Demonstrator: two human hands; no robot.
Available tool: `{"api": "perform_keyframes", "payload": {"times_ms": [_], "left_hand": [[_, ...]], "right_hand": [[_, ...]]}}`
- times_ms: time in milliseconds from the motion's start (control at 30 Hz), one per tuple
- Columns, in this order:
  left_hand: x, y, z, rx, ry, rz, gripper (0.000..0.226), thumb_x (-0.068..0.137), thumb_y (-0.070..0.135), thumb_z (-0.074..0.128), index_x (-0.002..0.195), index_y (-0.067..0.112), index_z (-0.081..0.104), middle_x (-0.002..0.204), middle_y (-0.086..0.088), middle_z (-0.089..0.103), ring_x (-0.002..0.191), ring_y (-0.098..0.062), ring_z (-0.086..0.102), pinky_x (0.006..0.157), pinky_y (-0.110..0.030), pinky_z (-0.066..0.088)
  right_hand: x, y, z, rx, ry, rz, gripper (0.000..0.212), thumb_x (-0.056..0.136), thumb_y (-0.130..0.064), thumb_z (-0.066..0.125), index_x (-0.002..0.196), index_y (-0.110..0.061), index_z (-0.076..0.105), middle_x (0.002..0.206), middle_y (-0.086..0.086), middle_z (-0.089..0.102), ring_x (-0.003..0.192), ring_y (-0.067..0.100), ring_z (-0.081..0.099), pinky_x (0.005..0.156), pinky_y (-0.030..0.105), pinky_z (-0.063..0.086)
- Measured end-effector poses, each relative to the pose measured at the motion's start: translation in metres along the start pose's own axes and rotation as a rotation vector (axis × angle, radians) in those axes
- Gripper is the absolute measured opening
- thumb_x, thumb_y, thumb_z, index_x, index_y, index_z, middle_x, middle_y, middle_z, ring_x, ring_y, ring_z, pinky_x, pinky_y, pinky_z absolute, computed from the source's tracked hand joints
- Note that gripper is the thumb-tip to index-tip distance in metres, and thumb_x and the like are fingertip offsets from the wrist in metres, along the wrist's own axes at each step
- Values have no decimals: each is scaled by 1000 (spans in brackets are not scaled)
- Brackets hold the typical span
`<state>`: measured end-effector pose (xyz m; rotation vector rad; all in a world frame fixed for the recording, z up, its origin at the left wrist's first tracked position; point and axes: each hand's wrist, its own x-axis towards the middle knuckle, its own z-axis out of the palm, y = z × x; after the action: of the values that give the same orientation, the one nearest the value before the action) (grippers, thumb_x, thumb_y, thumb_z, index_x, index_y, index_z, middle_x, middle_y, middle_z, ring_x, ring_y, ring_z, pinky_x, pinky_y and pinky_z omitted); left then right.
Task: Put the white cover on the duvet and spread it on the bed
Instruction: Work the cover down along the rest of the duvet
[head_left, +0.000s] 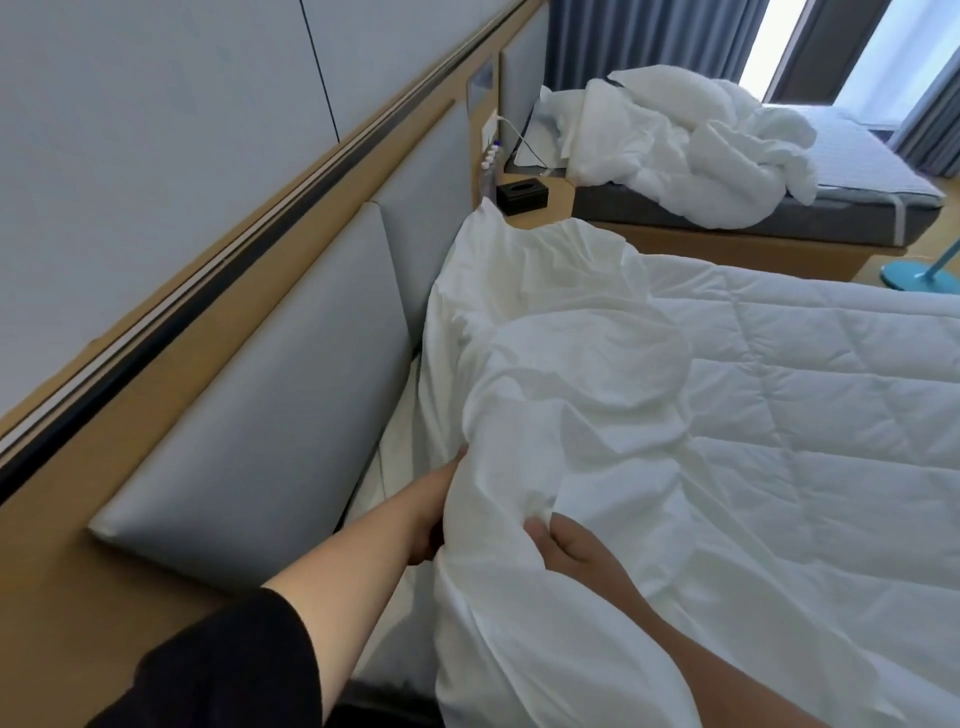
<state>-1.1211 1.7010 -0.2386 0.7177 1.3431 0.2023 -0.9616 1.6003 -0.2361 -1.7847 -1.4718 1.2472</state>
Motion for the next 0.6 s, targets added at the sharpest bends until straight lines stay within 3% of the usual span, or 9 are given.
{"api": "perform_keyframes", "payload": {"times_ms": [100,167,233,333,467,533,600], "left_hand": [[-2,-4,17,-115,-71,-21,34,94,42,66,88,9,74,79,-7,76,76,-23,70,75,-33,53],[-1,-7,25,-146,45,-23,24,96,21,62,80,5,67,61,-7,67,66,-24,60,65,-31,49],[4,-12,27,-34,245,9,21,96,11,59,76,3,63,61,-9,60,62,-24,53,58,-28,45],[9,-17,15,57,433,32,24,93,20,61,73,7,59,58,-5,53,53,-19,48,49,-21,39],[6,-16,-7,69,418,101,39,93,33,63,62,14,49,50,-1,44,41,-15,36,47,-23,34],[-4,-10,-4,114,331,74,50,94,53,58,76,7,67,67,-8,67,53,-19,57,55,-28,50],[-10,-9,0,81,196,2,71,87,77,48,103,14,74,101,-11,76,84,-27,72,68,-35,60]], "right_hand": [[-5,8,-10,14,-26,19,36,105,-31,48,76,-12,39,67,-5,36,58,4,37,58,20,32],[-7,12,-18,50,-32,14,35,104,-30,48,76,-12,39,69,-3,36,60,3,37,59,20,31],[-8,14,-23,86,-24,25,33,105,-29,48,78,-11,41,71,-2,37,66,7,38,60,21,30],[-8,13,-27,62,-33,25,35,106,-28,45,76,-14,36,69,-5,35,63,6,36,59,21,31],[-7,11,-26,33,-48,23,37,107,-30,44,74,-15,33,68,-6,34,55,2,38,57,20,32],[-8,10,-26,40,-40,25,36,106,-32,44,76,-14,34,68,-6,34,56,3,36,56,20,31],[-11,5,-28,43,-27,20,39,106,-31,45,73,-16,30,66,-7,32,53,2,36,55,20,31]]}}
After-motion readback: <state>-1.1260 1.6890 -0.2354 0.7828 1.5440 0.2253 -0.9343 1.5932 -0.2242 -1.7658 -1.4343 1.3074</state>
